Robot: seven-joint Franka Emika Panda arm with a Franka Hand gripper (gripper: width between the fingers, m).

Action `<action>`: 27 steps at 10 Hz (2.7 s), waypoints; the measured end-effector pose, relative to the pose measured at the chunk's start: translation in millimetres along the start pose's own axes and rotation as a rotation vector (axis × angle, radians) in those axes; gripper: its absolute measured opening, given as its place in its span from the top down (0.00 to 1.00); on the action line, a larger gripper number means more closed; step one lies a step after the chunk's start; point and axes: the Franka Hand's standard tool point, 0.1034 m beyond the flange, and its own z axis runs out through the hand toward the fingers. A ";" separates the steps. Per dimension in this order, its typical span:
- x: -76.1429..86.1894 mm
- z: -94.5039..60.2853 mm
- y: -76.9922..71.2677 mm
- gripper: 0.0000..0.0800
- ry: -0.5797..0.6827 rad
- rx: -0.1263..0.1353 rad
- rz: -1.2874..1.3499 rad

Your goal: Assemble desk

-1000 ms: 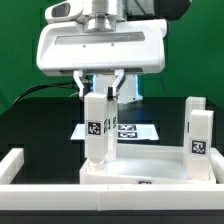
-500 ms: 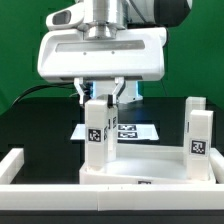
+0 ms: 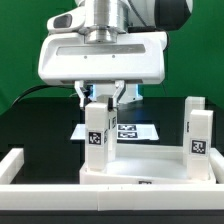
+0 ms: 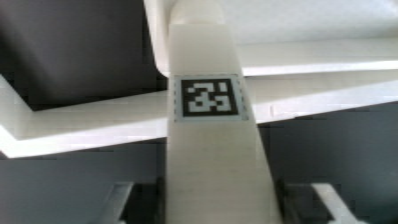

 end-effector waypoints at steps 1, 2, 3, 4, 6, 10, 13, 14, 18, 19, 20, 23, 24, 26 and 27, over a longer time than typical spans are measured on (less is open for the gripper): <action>-0.4 0.3 0.1 0.63 -0.001 0.000 0.000; -0.7 0.4 0.2 0.35 -0.001 0.000 0.000; -0.7 0.5 0.2 0.35 -0.002 0.000 0.000; -0.9 0.6 0.2 0.24 -0.002 0.000 0.000; -1.1 0.8 0.2 0.19 -0.002 -0.001 0.000; -1.4 0.9 0.2 0.19 -0.005 0.000 0.000; 6.0 5.8 -2.0 0.19 -0.109 0.038 0.054; -3.0 10.1 -8.5 0.19 -0.237 0.070 0.097; 6.2 18.3 11.6 0.19 -0.492 0.102 0.107; 8.4 19.0 16.4 0.19 -0.476 0.093 0.120; 7.0 19.6 13.7 0.22 -0.478 0.090 0.134; 7.1 19.6 13.5 0.56 -0.483 0.064 0.254; 7.1 19.6 13.5 0.64 -0.486 0.046 0.326; 7.2 19.7 13.4 0.64 -0.490 0.011 0.465; 7.7 19.9 12.4 0.64 -0.489 -0.010 0.556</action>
Offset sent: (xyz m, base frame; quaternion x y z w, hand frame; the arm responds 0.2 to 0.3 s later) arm 0.0000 0.0000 0.0000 0.0000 0.0000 0.0000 1.0000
